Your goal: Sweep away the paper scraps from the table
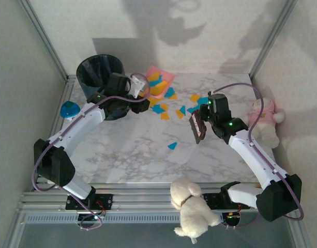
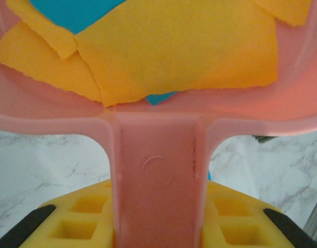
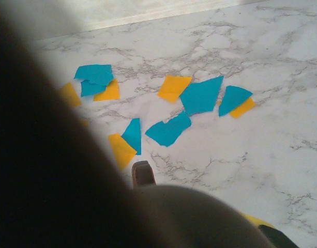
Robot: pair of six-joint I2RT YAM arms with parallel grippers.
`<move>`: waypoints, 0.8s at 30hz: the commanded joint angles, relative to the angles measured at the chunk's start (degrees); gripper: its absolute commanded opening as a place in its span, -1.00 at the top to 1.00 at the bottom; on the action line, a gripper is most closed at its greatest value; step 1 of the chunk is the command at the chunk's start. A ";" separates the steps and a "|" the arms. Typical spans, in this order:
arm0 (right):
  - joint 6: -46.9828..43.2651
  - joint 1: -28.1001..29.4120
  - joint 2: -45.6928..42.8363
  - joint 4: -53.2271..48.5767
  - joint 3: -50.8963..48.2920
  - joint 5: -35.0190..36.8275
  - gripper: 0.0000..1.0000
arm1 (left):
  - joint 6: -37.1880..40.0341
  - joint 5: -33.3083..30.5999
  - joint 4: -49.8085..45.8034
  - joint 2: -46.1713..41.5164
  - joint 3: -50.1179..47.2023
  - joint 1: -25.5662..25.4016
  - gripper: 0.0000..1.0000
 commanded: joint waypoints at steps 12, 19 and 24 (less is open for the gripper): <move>1.17 -0.37 -0.83 0.65 -0.30 -1.25 1.00 | -13.86 5.91 11.99 -2.27 1.90 4.30 1.00; 1.26 -0.29 -0.41 0.50 -0.13 -1.60 1.00 | -20.97 6.50 16.10 -3.29 1.41 7.46 1.00; 1.28 -0.37 -0.33 0.38 -0.03 -1.59 1.00 | -26.72 7.83 19.98 -4.42 0.44 9.81 1.00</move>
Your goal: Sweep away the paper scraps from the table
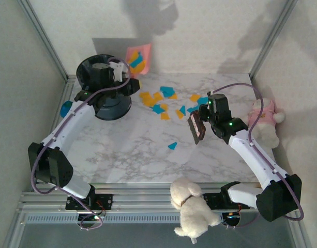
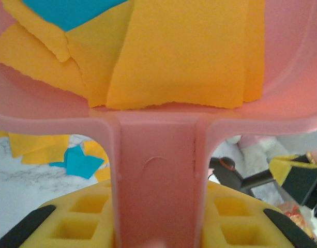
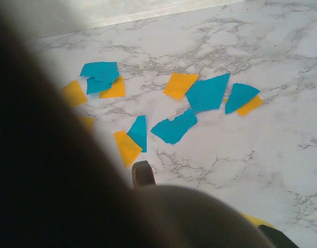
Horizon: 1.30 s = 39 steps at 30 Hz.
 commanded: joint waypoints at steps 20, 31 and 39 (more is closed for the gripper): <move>1.22 -0.33 -0.19 0.09 0.05 -0.51 1.00 | -28.33 8.24 24.81 -3.52 -8.17 9.52 1.00; 1.44 -0.37 0.00 -0.15 0.05 -0.51 1.00 | -42.66 10.53 40.22 -2.38 -13.91 12.59 1.00; 1.46 -0.37 0.07 -0.26 0.05 -0.63 1.00 | -49.79 10.79 47.01 -0.93 -15.67 13.27 1.00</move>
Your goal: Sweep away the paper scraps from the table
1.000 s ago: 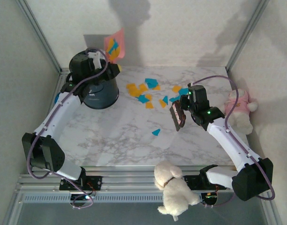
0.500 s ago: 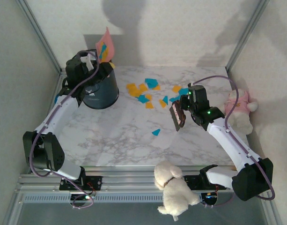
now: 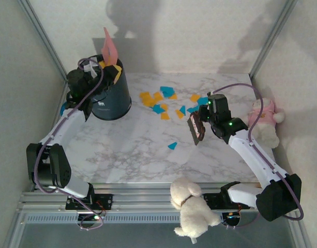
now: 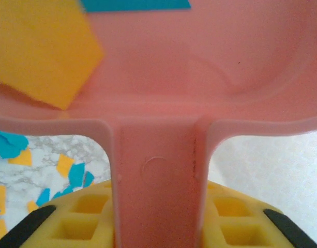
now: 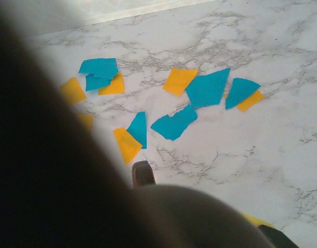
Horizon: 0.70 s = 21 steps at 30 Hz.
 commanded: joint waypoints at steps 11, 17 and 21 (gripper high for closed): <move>0.62 -0.32 -0.35 0.02 0.31 -0.42 1.00 | -10.67 0.26 12.76 3.03 -1.97 0.88 1.00; 0.63 -0.31 -0.35 -0.13 0.41 -0.51 1.00 | -16.75 -0.17 19.00 4.10 -3.89 1.10 1.00; 0.53 -0.35 -0.43 -0.16 0.32 -0.41 1.00 | -20.99 -0.67 23.43 4.71 -5.25 1.12 1.00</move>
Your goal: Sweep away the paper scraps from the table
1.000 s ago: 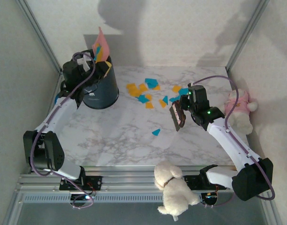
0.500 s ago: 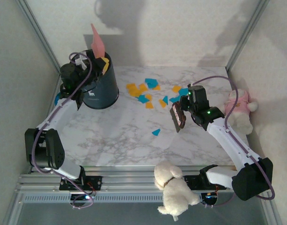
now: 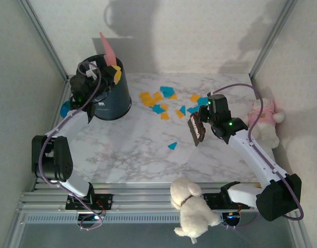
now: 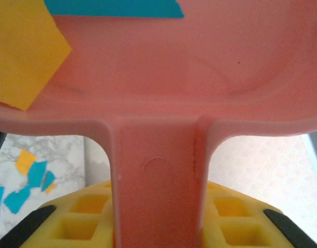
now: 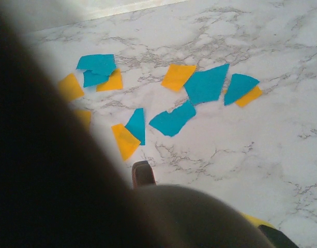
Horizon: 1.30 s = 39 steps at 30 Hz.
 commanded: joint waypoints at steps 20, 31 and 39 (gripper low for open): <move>0.45 -0.36 -0.51 0.51 -0.03 -0.14 1.00 | -21.19 -2.01 27.71 1.70 -5.78 0.82 1.00; 0.88 -0.34 -0.43 0.91 -0.03 -0.11 1.00 | -4.20 0.24 9.40 -3.44 -3.31 0.80 1.00; 0.58 -0.35 -0.76 3.60 -0.99 -3.25 1.00 | 21.99 -2.25 -23.30 -7.93 5.64 -0.12 1.00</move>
